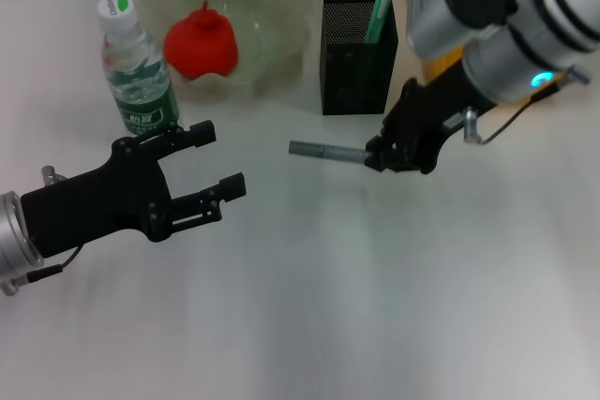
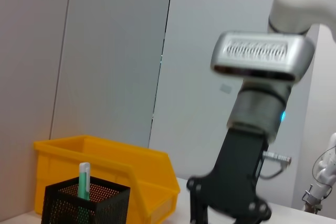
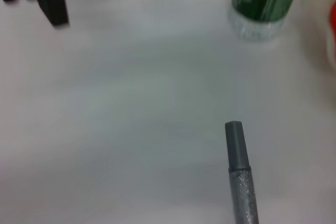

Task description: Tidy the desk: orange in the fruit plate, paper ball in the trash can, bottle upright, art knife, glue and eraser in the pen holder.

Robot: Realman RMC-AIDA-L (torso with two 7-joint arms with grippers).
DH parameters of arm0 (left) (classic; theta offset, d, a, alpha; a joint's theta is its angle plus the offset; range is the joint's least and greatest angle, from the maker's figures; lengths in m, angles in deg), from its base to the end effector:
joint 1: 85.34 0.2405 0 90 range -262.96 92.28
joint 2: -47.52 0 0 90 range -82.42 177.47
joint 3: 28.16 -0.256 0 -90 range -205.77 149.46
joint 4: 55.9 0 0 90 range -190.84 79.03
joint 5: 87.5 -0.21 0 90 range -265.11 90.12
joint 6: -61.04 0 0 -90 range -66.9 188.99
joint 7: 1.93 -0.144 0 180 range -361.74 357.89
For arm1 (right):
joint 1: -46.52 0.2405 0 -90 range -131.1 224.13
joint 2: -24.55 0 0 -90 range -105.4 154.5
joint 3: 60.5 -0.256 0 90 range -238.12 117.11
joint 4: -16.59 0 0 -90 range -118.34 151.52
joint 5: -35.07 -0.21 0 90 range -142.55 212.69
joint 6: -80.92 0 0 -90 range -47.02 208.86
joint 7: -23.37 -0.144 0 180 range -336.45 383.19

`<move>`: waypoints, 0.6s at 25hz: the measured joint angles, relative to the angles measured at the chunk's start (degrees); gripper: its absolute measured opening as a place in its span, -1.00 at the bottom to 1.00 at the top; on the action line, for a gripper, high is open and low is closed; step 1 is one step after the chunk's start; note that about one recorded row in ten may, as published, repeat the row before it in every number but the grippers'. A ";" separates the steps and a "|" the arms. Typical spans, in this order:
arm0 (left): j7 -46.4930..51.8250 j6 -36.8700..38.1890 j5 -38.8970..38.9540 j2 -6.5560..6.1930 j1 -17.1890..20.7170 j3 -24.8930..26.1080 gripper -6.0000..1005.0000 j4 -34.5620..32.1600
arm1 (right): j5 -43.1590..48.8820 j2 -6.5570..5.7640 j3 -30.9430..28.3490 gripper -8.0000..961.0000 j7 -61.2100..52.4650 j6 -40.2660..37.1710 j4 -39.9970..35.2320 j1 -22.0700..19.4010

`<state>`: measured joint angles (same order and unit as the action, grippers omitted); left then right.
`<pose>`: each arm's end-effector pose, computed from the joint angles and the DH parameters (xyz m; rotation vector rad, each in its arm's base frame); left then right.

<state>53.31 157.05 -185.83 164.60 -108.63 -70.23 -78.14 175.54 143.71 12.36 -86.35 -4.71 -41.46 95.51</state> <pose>-0.2845 0.2768 -0.0102 -2.5773 -0.4225 -1.0325 0.1385 0.3880 -0.0301 -2.9903 0.1435 -0.4153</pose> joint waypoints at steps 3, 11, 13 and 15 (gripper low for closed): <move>-0.11 0.08 0.00 0.05 0.00 -0.02 0.59 0.00 | 1.02 -0.06 0.00 -0.70 -1.91 -4.60 -8.45 -0.92; -0.20 0.15 -0.01 0.16 -0.08 0.04 0.58 0.00 | 11.38 -0.04 0.66 -0.71 -3.63 -9.13 -24.35 -1.91; -0.21 0.15 -0.01 0.17 -0.09 0.08 0.58 0.00 | 14.74 0.01 0.99 -0.71 -3.60 -9.09 -27.54 -1.98; -0.20 0.13 -0.01 0.17 -0.09 0.29 0.59 0.00 | 16.79 0.05 1.60 -0.71 -3.43 -8.74 -28.96 -2.03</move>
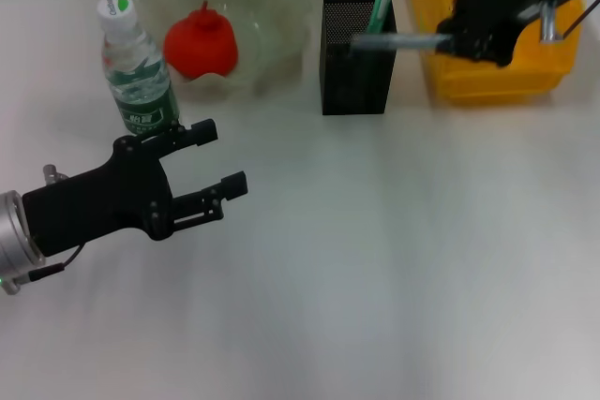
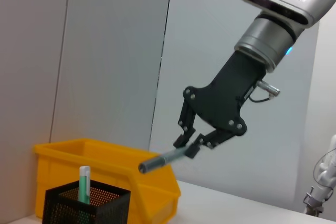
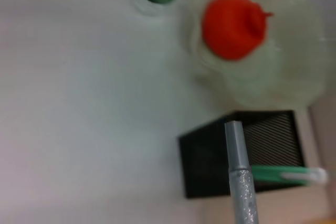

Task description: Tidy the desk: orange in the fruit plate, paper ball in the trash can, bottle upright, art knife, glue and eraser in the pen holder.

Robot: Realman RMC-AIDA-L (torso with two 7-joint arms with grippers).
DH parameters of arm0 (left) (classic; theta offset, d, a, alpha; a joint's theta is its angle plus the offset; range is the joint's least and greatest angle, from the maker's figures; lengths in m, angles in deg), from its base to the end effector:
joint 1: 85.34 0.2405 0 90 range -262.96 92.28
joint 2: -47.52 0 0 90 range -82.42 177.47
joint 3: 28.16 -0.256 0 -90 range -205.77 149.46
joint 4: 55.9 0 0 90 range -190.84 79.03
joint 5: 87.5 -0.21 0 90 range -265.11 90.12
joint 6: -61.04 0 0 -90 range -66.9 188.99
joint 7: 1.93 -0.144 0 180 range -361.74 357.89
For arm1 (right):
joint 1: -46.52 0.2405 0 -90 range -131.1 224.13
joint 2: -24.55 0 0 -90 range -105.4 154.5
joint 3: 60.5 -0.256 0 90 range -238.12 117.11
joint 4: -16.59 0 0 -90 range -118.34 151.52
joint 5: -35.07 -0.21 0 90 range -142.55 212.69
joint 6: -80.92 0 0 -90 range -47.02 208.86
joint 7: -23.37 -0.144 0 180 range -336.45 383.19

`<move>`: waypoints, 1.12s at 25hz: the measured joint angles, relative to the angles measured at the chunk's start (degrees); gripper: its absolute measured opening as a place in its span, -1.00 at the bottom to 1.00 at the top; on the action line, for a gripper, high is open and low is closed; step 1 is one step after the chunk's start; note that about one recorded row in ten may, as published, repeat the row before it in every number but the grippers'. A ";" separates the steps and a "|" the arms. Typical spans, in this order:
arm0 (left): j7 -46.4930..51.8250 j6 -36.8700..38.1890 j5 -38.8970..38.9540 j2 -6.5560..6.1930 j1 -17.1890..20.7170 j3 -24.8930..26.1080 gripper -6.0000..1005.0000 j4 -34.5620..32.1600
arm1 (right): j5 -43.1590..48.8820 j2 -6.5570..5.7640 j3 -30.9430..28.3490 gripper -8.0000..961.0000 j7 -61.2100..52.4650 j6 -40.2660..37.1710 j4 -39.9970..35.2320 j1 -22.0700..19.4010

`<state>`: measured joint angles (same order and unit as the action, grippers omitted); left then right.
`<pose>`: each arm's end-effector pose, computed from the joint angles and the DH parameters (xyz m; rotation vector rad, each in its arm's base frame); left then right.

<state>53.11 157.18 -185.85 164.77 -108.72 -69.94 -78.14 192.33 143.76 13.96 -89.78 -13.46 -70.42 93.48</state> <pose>-0.2834 0.2771 -0.0106 -2.5735 -0.4170 -1.0391 0.0908 0.3898 0.0442 -2.6317 -0.1849 -0.6611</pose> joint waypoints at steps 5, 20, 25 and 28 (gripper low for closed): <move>0.01 0.00 0.00 0.00 0.00 0.56 0.59 -0.01 | 6.09 -0.03 4.15 -0.71 0.96 2.28 -2.45 -0.81; -4.08 -0.27 0.00 0.84 -0.07 2.81 0.59 -0.08 | 10.07 -0.25 9.31 -0.71 13.37 11.54 -7.09 -6.16; -4.67 -0.03 0.07 1.03 0.14 3.61 0.58 -0.06 | 10.07 -0.07 11.24 -0.71 21.08 20.87 -8.44 -11.06; -5.47 0.02 0.23 1.06 0.34 4.21 0.58 0.14 | 10.07 0.01 13.32 -0.71 26.30 27.66 -8.45 -14.36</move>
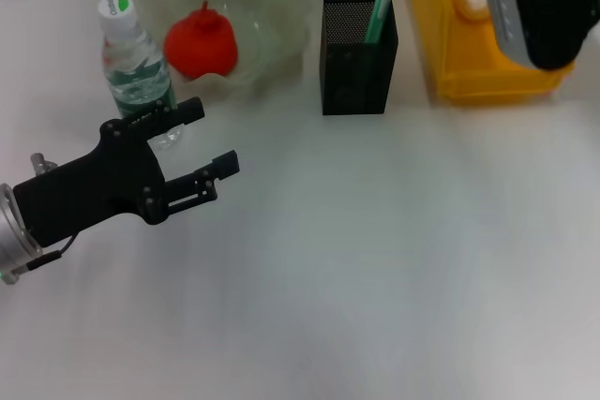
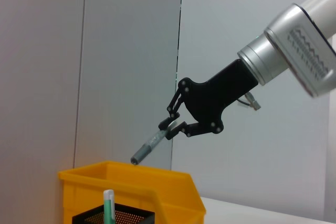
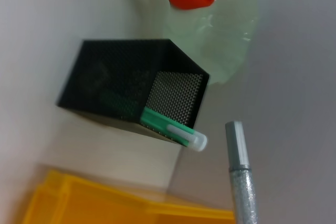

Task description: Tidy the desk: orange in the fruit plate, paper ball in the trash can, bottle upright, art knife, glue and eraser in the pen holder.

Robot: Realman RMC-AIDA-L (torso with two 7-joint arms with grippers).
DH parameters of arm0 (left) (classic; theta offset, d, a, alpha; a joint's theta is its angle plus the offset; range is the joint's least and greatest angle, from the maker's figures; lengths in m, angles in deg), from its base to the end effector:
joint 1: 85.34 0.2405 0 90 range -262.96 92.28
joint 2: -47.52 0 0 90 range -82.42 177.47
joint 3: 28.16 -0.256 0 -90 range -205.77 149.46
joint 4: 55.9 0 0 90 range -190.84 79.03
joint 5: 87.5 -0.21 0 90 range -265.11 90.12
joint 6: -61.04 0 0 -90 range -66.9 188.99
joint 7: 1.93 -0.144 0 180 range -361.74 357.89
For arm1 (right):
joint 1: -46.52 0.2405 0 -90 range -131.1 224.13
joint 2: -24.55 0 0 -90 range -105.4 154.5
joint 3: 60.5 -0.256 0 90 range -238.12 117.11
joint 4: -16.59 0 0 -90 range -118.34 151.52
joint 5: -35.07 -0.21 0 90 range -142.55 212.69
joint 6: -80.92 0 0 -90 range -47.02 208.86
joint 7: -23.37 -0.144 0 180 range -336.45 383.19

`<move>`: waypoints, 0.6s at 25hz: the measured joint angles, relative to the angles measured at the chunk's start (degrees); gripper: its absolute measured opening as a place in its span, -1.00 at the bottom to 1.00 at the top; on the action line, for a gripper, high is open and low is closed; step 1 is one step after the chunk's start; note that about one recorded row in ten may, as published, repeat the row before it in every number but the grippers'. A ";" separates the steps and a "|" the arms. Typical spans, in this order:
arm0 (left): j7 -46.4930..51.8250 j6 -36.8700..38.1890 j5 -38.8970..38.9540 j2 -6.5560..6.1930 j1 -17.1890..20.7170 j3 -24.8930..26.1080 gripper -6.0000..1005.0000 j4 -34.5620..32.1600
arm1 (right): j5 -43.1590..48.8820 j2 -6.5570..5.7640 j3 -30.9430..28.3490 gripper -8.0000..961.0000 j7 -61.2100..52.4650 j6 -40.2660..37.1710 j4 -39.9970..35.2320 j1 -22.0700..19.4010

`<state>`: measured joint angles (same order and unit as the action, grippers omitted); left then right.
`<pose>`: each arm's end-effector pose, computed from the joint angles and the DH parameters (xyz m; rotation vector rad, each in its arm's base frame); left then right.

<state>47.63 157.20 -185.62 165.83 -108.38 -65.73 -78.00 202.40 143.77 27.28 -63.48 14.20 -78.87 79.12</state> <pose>-0.2838 0.2788 -0.0081 -2.4806 -0.3241 -1.0450 0.1063 0.3990 0.0493 -2.1255 -0.9471 -0.8511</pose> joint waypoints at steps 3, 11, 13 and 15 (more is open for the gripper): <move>-0.92 0.00 0.22 0.00 0.16 0.05 0.58 0.31 | 0.00 0.09 2.87 -0.71 6.89 7.94 0.58 -4.40; -2.86 -0.17 0.31 0.00 1.22 0.05 0.59 0.45 | 0.02 0.36 9.19 -0.72 25.31 28.96 3.57 -12.42; -3.96 -0.20 0.32 0.07 1.64 0.05 0.59 0.63 | 0.02 0.37 10.81 -0.72 30.60 34.91 5.73 -13.72; -5.05 -0.36 0.31 0.10 1.82 0.04 0.59 1.43 | 0.01 0.32 12.32 -0.72 36.59 41.93 8.75 -14.55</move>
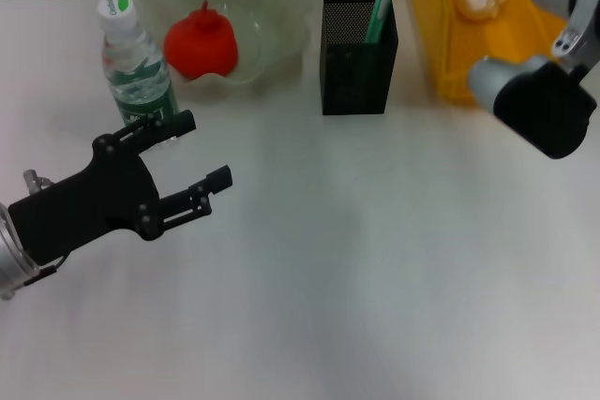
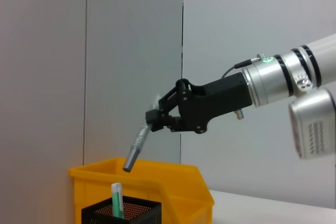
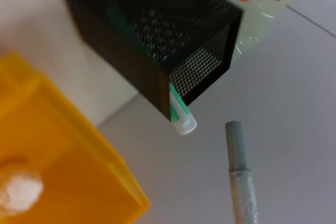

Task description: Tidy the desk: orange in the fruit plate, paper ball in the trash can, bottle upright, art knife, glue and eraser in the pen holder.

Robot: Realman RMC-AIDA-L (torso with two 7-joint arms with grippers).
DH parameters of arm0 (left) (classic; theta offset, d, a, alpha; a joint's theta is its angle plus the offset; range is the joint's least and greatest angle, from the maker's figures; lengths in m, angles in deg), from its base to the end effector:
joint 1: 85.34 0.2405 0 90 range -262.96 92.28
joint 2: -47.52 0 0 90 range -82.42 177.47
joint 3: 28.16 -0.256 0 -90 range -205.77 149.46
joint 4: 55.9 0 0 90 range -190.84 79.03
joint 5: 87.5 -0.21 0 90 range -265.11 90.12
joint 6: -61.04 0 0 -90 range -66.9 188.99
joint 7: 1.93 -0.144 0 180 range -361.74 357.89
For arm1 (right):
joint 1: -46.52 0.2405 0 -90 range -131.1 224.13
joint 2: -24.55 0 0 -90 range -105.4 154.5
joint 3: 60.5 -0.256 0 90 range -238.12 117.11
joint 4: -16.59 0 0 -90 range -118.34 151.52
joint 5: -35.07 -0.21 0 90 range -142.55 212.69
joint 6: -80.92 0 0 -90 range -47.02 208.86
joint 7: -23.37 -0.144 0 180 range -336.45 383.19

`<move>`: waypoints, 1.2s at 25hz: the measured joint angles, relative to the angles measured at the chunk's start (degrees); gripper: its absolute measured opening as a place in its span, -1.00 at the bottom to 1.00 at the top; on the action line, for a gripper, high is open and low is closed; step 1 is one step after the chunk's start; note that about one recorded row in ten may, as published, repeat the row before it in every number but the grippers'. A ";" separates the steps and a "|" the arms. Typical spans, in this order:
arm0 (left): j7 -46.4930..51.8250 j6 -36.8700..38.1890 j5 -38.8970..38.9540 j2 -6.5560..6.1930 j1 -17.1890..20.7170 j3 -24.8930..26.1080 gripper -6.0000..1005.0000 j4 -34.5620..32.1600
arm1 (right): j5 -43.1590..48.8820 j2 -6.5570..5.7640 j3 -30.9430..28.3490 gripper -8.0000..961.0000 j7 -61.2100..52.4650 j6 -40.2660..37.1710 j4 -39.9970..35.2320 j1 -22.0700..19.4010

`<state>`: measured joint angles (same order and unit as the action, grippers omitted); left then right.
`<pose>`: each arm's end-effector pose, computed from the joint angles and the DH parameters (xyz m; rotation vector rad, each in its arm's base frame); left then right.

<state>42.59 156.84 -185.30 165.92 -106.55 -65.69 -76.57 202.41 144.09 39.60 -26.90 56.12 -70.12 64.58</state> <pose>-0.2931 0.2677 -0.0121 -2.4523 -0.2848 -1.0095 0.1407 0.3922 0.0129 -1.4920 -1.6002 -0.9989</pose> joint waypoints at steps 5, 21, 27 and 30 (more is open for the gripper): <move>-2.92 -0.49 0.00 -0.03 0.26 0.00 0.59 1.55 | -0.07 -0.17 2.64 -0.72 8.54 11.84 6.52 -0.03; -9.45 -1.96 -0.36 0.02 0.73 -0.15 0.58 3.97 | -0.18 0.25 9.29 -0.72 18.18 20.27 14.30 -0.73; -12.01 -2.67 -0.37 0.08 0.82 -0.38 0.59 5.04 | -0.30 0.26 9.26 -0.72 18.38 25.29 18.28 -0.02; -12.21 -2.73 -0.37 0.08 0.83 -0.38 0.59 5.15 | -1.07 0.25 9.32 -0.72 18.22 28.39 20.90 1.02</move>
<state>30.38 154.11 -185.67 166.00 -105.72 -66.07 -71.42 201.34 144.34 48.92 -8.68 84.51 -49.22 65.60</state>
